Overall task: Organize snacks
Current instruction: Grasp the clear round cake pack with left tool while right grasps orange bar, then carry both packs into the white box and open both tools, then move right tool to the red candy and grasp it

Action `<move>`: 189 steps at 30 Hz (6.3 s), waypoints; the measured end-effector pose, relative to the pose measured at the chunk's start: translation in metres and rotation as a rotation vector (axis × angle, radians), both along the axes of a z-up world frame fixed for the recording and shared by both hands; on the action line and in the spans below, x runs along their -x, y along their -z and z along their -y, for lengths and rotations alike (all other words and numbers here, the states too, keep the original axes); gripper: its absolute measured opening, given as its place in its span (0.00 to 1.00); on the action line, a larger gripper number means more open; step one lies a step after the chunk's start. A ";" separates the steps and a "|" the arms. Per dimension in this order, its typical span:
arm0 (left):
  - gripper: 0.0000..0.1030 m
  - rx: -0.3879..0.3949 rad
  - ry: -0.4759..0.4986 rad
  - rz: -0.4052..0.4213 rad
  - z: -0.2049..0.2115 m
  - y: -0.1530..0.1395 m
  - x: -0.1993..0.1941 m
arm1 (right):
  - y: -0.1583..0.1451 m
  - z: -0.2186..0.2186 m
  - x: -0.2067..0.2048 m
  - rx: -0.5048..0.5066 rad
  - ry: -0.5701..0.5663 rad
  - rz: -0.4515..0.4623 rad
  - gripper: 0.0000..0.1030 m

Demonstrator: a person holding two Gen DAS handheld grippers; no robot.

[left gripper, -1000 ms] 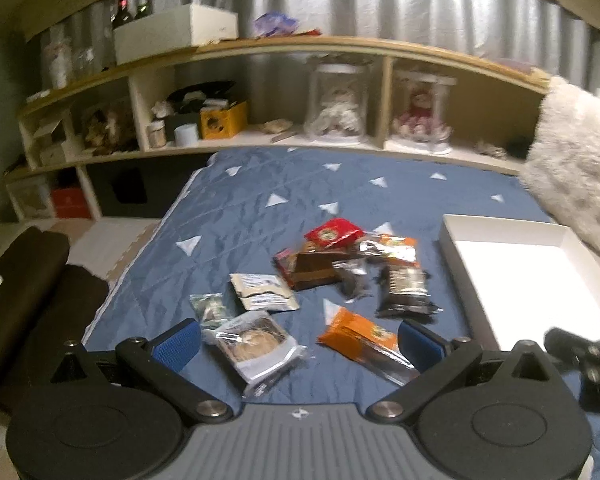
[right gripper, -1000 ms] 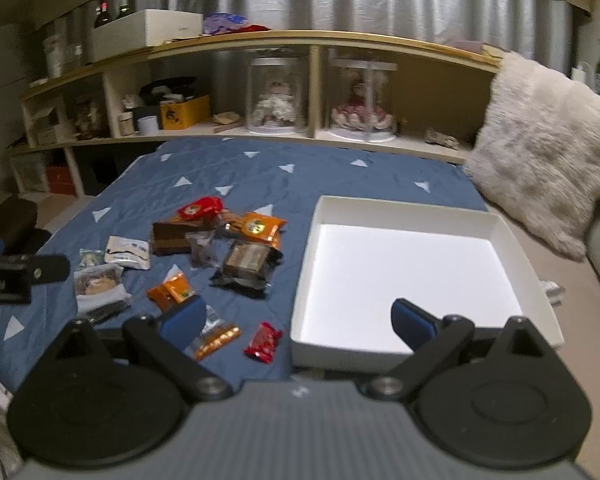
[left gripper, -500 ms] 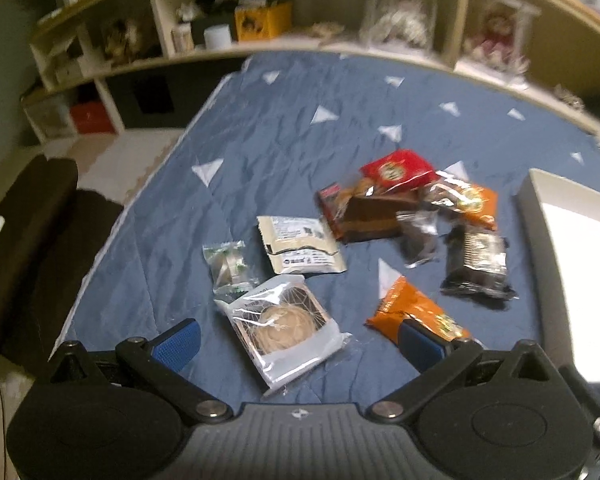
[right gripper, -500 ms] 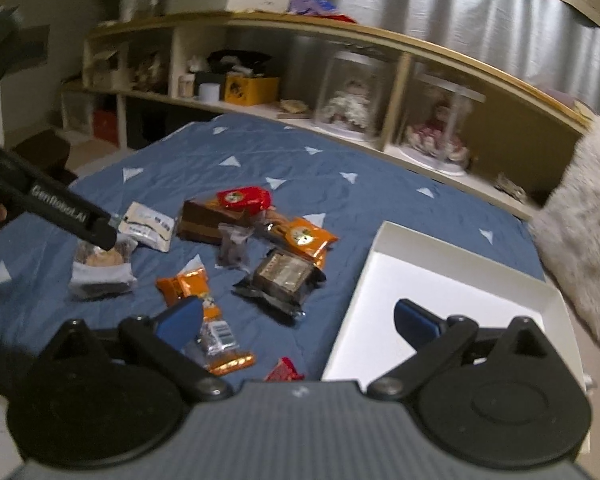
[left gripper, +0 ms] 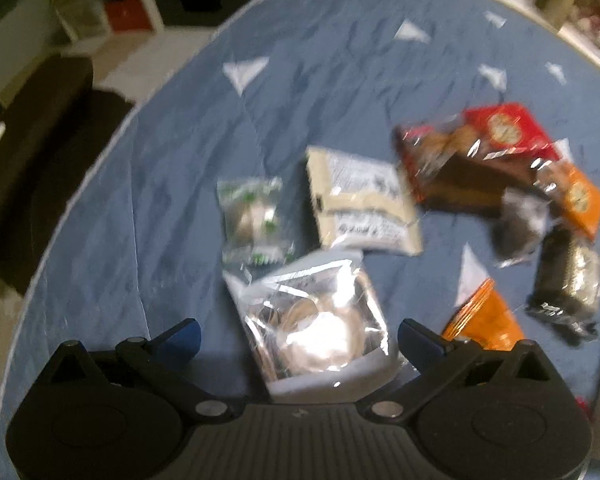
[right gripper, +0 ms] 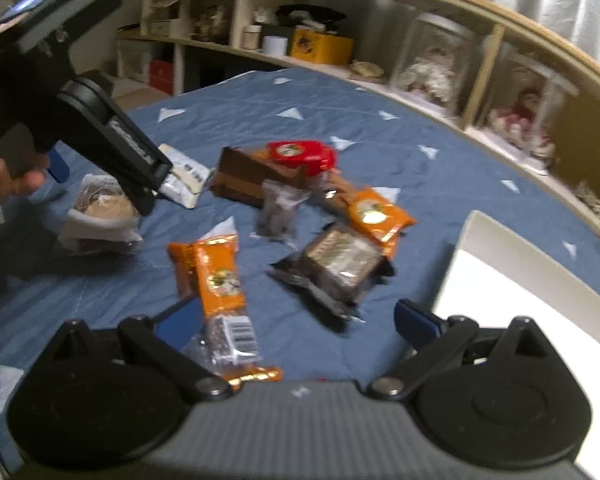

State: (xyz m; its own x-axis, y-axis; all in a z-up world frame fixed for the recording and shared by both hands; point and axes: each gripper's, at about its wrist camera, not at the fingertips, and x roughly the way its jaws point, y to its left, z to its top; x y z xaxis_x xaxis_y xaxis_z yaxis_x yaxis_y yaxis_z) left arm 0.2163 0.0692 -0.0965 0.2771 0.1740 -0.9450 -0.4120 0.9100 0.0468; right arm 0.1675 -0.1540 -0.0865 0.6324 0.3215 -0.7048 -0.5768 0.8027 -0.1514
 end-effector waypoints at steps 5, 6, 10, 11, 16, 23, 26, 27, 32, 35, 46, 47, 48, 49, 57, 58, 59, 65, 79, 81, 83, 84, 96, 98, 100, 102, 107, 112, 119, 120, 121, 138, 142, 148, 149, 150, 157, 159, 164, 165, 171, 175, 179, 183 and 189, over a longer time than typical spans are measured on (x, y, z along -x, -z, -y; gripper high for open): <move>1.00 0.064 -0.051 -0.029 -0.011 0.011 0.004 | 0.016 -0.012 -0.011 -0.024 -0.084 -0.058 0.99; 1.00 0.070 -0.052 -0.026 -0.012 0.012 0.005 | 0.018 -0.012 -0.012 -0.026 -0.099 -0.073 0.99; 1.00 0.070 -0.035 -0.025 -0.014 0.014 0.007 | 0.025 -0.018 -0.019 -0.037 -0.134 -0.147 0.88; 1.00 0.070 -0.032 -0.022 -0.016 0.017 0.007 | 0.027 -0.019 -0.022 -0.053 -0.139 -0.183 0.79; 1.00 0.088 -0.033 0.005 -0.018 0.019 0.012 | 0.034 -0.020 -0.026 -0.090 -0.128 -0.293 0.54; 0.86 0.097 -0.028 0.123 -0.024 0.001 0.026 | 0.028 -0.022 -0.022 -0.136 -0.059 -0.385 0.43; 0.68 0.137 -0.026 0.116 -0.022 0.002 0.028 | 0.025 -0.025 -0.017 -0.134 -0.041 -0.389 0.41; 0.64 0.150 -0.027 0.115 -0.022 0.003 0.029 | 0.025 -0.025 -0.017 -0.137 -0.032 -0.393 0.40; 0.63 0.118 -0.006 0.130 -0.012 -0.006 0.038 | 0.017 -0.018 -0.016 -0.158 0.024 -0.391 0.39; 0.63 0.095 0.015 0.174 -0.007 -0.014 0.033 | 0.009 -0.007 -0.015 -0.191 0.059 -0.384 0.39; 0.63 0.089 0.191 0.358 0.037 -0.062 0.048 | -0.050 0.049 -0.010 -0.302 0.204 -0.211 0.39; 0.63 0.098 0.211 0.367 0.043 -0.065 0.047 | -0.054 0.057 -0.010 -0.307 0.227 -0.193 0.39; 0.63 0.105 0.235 0.375 0.051 -0.069 0.045 | -0.058 0.064 -0.011 -0.307 0.248 -0.178 0.40; 0.63 0.108 0.253 0.384 0.057 -0.073 0.046 | -0.061 0.071 -0.011 -0.305 0.270 -0.163 0.40; 0.63 0.172 0.400 0.412 0.129 -0.091 0.030 | -0.064 0.117 -0.011 -0.222 0.429 -0.100 0.40; 0.63 0.180 0.414 0.408 0.137 -0.091 0.028 | -0.062 0.123 -0.011 -0.219 0.451 -0.109 0.40; 0.63 0.187 0.430 0.404 0.147 -0.090 0.026 | -0.061 0.129 -0.011 -0.211 0.476 -0.115 0.40; 0.63 0.280 0.478 0.339 0.188 -0.078 0.019 | -0.055 0.164 -0.010 -0.196 0.570 -0.128 0.40; 0.63 0.406 0.511 0.223 0.247 -0.054 -0.008 | -0.039 0.208 -0.016 -0.217 0.680 -0.208 0.41; 0.64 0.418 0.518 0.204 0.249 -0.051 -0.012 | -0.037 0.213 -0.017 -0.218 0.694 -0.220 0.41; 0.65 0.436 0.510 0.180 0.250 -0.047 -0.016 | -0.034 0.215 -0.019 -0.216 0.706 -0.230 0.41; 0.67 0.443 0.504 0.174 0.249 -0.046 -0.017 | -0.033 0.217 -0.020 -0.218 0.710 -0.235 0.41; 0.78 0.340 0.555 0.198 0.241 -0.062 -0.012 | -0.026 0.222 -0.032 -0.194 0.727 -0.241 0.65; 0.81 0.318 0.568 0.199 0.241 -0.062 -0.009 | -0.029 0.221 -0.028 -0.170 0.740 -0.231 0.73; 0.82 0.302 0.575 0.199 0.240 -0.062 -0.006 | -0.033 0.222 -0.023 -0.163 0.755 -0.231 0.75; 0.83 0.293 0.579 0.195 0.238 -0.061 -0.004 | -0.035 0.224 -0.017 -0.181 0.771 -0.259 0.81; 0.91 0.279 0.587 0.187 0.233 -0.059 0.003 | -0.037 0.229 -0.004 -0.189 0.793 -0.276 0.83; 1.00 0.262 0.587 0.196 0.226 -0.058 0.010 | -0.043 0.236 0.009 -0.218 0.814 -0.266 0.87; 1.00 0.242 0.587 0.189 0.215 -0.059 0.017 | -0.055 0.230 0.022 -0.208 0.798 -0.228 0.99; 1.00 0.234 0.591 0.194 0.213 -0.060 0.019 | -0.056 0.228 0.022 -0.200 0.795 -0.223 0.99; 1.00 0.226 0.595 0.199 0.211 -0.061 0.020 | -0.057 0.225 0.022 -0.192 0.794 -0.222 0.99; 1.00 0.148 0.525 0.250 0.133 -0.074 0.029 | -0.066 0.176 0.026 -0.230 0.715 -0.165 1.00; 1.00 0.140 0.505 0.251 0.110 -0.076 0.028 | -0.065 0.156 0.024 -0.233 0.690 -0.148 0.99; 1.00 0.135 0.472 0.256 0.076 -0.078 0.026 | -0.062 0.126 0.020 -0.238 0.653 -0.136 1.00; 1.00 0.136 0.468 0.256 0.069 -0.077 0.025 | -0.061 0.121 0.020 -0.245 0.650 -0.138 1.00; 1.00 0.133 0.463 0.256 0.064 -0.077 0.024 | -0.060 0.117 0.020 -0.255 0.648 -0.142 1.00; 1.00 0.114 0.418 0.261 0.020 -0.070 0.015 | -0.049 0.077 0.022 -0.267 0.643 -0.147 1.00; 1.00 0.125 0.396 0.263 0.008 -0.067 0.011 | -0.041 0.064 0.023 -0.264 0.643 -0.159 1.00; 1.00 0.137 0.331 0.266 -0.017 -0.054 -0.001 | -0.017 0.031 0.028 -0.264 0.672 -0.183 0.99; 1.00 0.137 0.329 0.273 -0.020 -0.051 -0.003 | -0.012 0.026 0.029 -0.273 0.681 -0.195 0.99; 1.00 0.094 0.409 0.341 -0.021 -0.038 -0.021 | 0.015 0.010 0.031 -0.312 0.712 -0.251 0.84; 1.00 0.112 0.477 0.370 -0.015 -0.025 -0.036 | 0.024 0.014 0.027 -0.332 0.769 -0.252 0.79; 1.00 0.153 0.562 0.341 -0.011 -0.006 -0.047 | 0.035 0.021 0.021 -0.361 0.794 -0.298 0.69; 1.00 0.208 0.599 0.283 -0.014 0.007 -0.050 | 0.038 0.022 0.018 -0.371 0.777 -0.268 0.67; 1.00 0.318 0.681 0.212 -0.012 0.005 -0.041 | 0.040 0.011 0.013 -0.352 0.720 -0.246 0.65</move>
State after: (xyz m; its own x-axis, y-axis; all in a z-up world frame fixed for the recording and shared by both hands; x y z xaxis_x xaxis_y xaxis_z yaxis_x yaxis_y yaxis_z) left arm 0.2569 0.0812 -0.1016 0.4060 -0.3697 -0.8357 0.2714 0.9220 -0.2760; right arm 0.1546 -0.1653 -0.1261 0.6089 0.1246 -0.7834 0.1115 0.9644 0.2400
